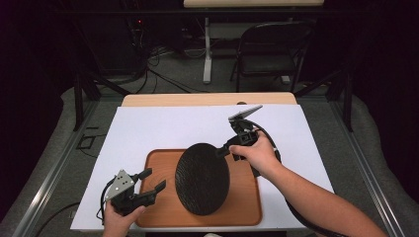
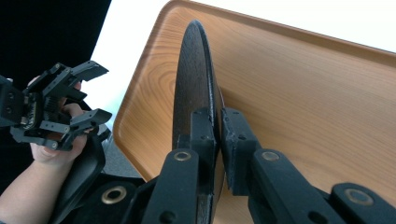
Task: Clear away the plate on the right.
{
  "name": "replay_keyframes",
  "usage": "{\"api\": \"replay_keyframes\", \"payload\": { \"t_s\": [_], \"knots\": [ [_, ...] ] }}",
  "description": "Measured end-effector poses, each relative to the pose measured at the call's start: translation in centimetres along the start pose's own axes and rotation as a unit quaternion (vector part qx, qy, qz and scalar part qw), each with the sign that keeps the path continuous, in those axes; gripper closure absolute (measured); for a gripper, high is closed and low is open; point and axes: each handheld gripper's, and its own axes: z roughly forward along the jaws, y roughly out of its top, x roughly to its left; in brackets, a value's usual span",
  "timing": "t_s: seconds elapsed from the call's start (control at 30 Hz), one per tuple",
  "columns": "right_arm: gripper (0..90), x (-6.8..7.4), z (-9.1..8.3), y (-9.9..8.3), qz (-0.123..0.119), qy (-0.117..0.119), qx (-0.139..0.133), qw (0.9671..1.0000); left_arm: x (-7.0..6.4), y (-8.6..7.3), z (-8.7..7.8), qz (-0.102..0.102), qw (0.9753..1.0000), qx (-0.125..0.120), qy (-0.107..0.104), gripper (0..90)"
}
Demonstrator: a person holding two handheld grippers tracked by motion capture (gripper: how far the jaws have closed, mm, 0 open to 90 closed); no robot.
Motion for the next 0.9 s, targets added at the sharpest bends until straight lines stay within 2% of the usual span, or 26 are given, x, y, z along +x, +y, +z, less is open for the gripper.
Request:
{"api": "replay_keyframes", "payload": {
  "t_s": [0.63,0.8,0.9],
  "knots": [
    [87.5,-0.8,0.3,-0.4,-0.018,-0.036,0.003,0.9992,0.1,0.0,0.1,-0.002,1.0,0.001,0.006,32.1],
    [87.6,-1.1,0.3,-0.4,-0.014,-0.033,0.006,0.9993,0.1,0.0,0.2,-0.007,0.9999,0.004,0.01,32.1],
    [87.1,-1.8,0.5,-0.5,-0.009,-0.035,0.011,0.9993,0.1,0.0,0.3,-0.006,0.9999,0.005,0.009,32.1]
  ]
}}
